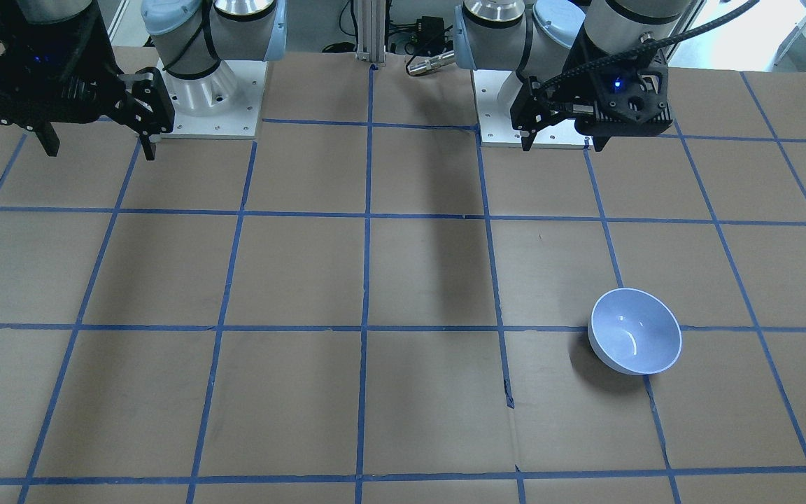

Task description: Stack green bowl on blue bowl

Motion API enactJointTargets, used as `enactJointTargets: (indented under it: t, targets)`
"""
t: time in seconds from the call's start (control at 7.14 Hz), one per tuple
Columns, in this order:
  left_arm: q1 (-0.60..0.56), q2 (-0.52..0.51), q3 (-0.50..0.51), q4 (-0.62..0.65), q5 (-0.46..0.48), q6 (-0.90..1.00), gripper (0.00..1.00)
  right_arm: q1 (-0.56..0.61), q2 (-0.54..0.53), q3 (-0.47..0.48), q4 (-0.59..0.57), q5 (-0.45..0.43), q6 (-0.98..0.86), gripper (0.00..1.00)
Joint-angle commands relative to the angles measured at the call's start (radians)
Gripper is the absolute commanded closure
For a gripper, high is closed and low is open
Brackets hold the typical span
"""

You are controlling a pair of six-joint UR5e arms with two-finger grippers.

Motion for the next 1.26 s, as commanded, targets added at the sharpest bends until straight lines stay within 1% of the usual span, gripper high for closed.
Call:
enactJointTargets:
  t: [0.0,0.84,0.98,1.12]
  targets:
    - [0.0,0.001,-0.001,-0.001,-0.003,-0.001,0.0,0.001,0.0,0.0,0.0,0.0,0.0,0.0]
    - [-0.005,0.001,-0.001,0.001,-0.015,-0.003,0.0,0.001,0.0,0.0,0.0,0.0,0.0,0.0]
    - [-0.007,0.003,-0.001,-0.001,-0.046,-0.003,0.0,0.001,0.0,0.0,0.0,0.0,0.0,0.0]
    - [-0.008,0.001,-0.003,-0.008,-0.031,-0.002,0.0,-0.001,0.0,0.0,0.0,0.0,0.0,0.0]
